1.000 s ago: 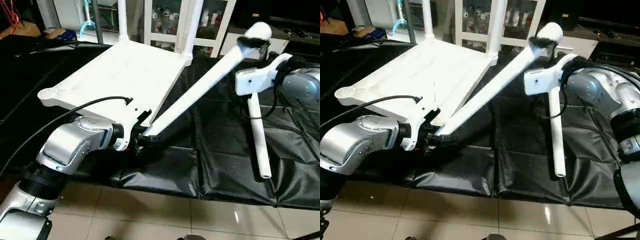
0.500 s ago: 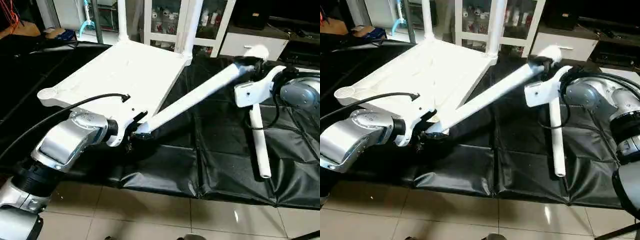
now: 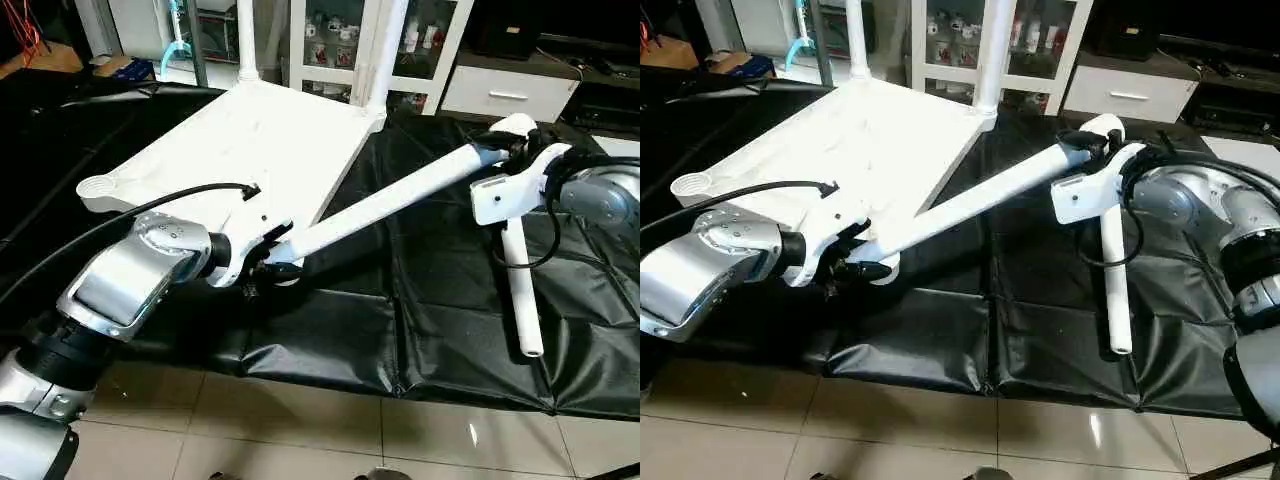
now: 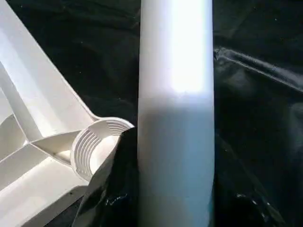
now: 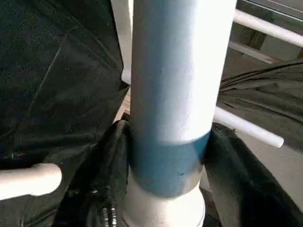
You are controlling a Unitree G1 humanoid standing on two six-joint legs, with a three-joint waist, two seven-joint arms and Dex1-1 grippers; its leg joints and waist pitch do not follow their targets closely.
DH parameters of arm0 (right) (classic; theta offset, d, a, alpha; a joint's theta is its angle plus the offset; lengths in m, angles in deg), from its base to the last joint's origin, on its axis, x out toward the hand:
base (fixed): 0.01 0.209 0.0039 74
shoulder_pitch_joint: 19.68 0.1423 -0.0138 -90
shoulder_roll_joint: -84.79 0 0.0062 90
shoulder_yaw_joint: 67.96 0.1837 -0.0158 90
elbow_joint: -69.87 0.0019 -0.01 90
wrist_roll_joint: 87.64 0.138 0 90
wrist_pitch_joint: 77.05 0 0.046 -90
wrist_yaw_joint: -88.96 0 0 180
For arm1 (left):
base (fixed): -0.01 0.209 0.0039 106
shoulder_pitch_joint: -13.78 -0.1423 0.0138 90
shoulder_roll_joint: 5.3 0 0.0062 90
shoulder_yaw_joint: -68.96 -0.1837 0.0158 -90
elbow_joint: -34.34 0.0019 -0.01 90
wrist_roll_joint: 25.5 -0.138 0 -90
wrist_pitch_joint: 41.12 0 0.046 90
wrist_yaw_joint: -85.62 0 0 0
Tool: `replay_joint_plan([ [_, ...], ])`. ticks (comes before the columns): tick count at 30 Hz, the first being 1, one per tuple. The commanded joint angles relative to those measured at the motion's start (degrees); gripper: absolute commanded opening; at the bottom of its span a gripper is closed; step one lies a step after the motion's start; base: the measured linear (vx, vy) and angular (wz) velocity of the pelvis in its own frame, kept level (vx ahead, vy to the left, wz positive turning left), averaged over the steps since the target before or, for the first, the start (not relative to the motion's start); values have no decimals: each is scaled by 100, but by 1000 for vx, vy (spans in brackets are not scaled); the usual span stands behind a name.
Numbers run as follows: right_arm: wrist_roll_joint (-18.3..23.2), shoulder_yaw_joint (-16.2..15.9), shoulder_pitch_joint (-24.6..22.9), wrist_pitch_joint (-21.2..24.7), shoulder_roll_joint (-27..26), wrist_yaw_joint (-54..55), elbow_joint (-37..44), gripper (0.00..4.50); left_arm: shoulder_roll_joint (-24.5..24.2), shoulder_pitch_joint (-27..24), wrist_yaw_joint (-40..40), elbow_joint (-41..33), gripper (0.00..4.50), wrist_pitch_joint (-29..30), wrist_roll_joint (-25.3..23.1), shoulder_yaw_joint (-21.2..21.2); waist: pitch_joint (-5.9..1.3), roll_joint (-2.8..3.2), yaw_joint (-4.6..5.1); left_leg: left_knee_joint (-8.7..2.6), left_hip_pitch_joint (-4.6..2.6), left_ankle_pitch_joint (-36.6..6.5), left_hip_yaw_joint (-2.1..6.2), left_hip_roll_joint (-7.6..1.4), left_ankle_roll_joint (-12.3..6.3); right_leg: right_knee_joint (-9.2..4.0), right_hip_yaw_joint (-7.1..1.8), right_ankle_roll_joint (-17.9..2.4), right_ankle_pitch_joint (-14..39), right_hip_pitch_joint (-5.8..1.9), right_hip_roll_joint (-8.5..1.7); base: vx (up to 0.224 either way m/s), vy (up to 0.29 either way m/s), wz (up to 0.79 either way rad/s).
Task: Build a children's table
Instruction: Pick table leg
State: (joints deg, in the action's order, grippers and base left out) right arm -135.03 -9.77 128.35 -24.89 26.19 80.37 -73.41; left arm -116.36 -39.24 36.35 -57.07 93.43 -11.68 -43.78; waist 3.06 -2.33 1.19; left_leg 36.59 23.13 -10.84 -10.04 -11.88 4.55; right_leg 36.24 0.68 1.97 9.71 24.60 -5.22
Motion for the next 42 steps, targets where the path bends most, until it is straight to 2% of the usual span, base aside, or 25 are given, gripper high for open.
replay_joint_plan([
  [1, 31, -3, -138, -47, -37, -74, -151, 207, 50, 256, -69, -250, 138, -222, 79, 170, -441, -24, 6, -335, -92, -1037, -108, 40, -202, -273, -23, -1461, 487, -324, 18, 0, 0, 0],
  [2, 118, 45, -152, -68, -56, -109, -167, 249, 57, 259, -81, -241, 138, -238, 66, 173, -441, -25, 6, -334, -95, -1066, -108, 39, -210, -276, -23, -1458, 522, -324, 16, 0, 0, 0],
  [5, 350, 193, -174, -164, -82, -206, -182, 267, 74, 269, -93, -199, 138, -281, 19, 178, -440, -20, 5, -336, -97, -1130, -104, 33, -229, -283, -21, -1459, 569, -315, 13, 0, 0, 0],
  [10, 320, 184, -170, -178, -75, -198, -210, 298, 94, 268, -121, -179, 138, -315, -41, 193, -446, -18, 6, -331, -89, -1009, -106, 38, -248, -269, -20, -1494, 420, -329, 20, 0, 0, 0],
  [13, 255, 131, -161, -154, -62, -182, -248, 334, 100, 274, -136, -192, 138, -351, -72, 181, -444, -18, 5, -332, -94, -1060, -105, 38, -245, -275, -18, -1497, 481, -326, 20, 0, 0, 0],
  [16, 141, 48, -127, -82, -55, -141, -284, 351, 95, 264, -165, -239, 138, -372, -86, 168, -442, -21, 5, -333, -86, -1066, -103, 40, -229, -276, -18, -1482, 523, -329, 18, 0, 0, 0],
  [17, 75, 7, -111, -54, -46, -92, -288, 359, 89, 265, -173, -251, 138, -369, -93, 161, -441, -38, 9, -333, -88, -1072, -104, 38, -227, -280, -17, -1474, 550, -325, 19, 0, 0, 0],
  [21, -99, -35, -72, 90, -52, -65, -364, 402, 62, 260, -200, -267, 138, -406, -134, 144, -442, -30, 8, -332, -90, -1077, -105, 41, -219, -279, -20, -1461, 567, -325, 20, 0, 0, 0],
  [24, -150, -49, -43, 161, -59, -47, -425, 411, 52, 250, -225, -292, 138, -411, -134, 152, -443, -26, 8, -332, -91, -1064, -105, 39, -217, -279, -19, -1465, 555, -322, 17, 0, 0, 0],
  [28, -143, -59, -8, 169, -80, -79, -470, 411, 71, 248, -254, -335, 138, -401, -167, 173, -448, -28, 6, -327, -86, -1015, -106, 40, -241, -265, -23, -1487, 451, -331, 15, 0, 0, 0],
  [42, 36, 10, -5, 43, -115, -228, -571, 288, 118, 288, -298, -320, 138, -398, -156, 249, -446, -28, 9, -327, -90, -1072, -104, 36, -245, -270, -20, -1488, 528, -324, 14, 0, 0, 0],
])
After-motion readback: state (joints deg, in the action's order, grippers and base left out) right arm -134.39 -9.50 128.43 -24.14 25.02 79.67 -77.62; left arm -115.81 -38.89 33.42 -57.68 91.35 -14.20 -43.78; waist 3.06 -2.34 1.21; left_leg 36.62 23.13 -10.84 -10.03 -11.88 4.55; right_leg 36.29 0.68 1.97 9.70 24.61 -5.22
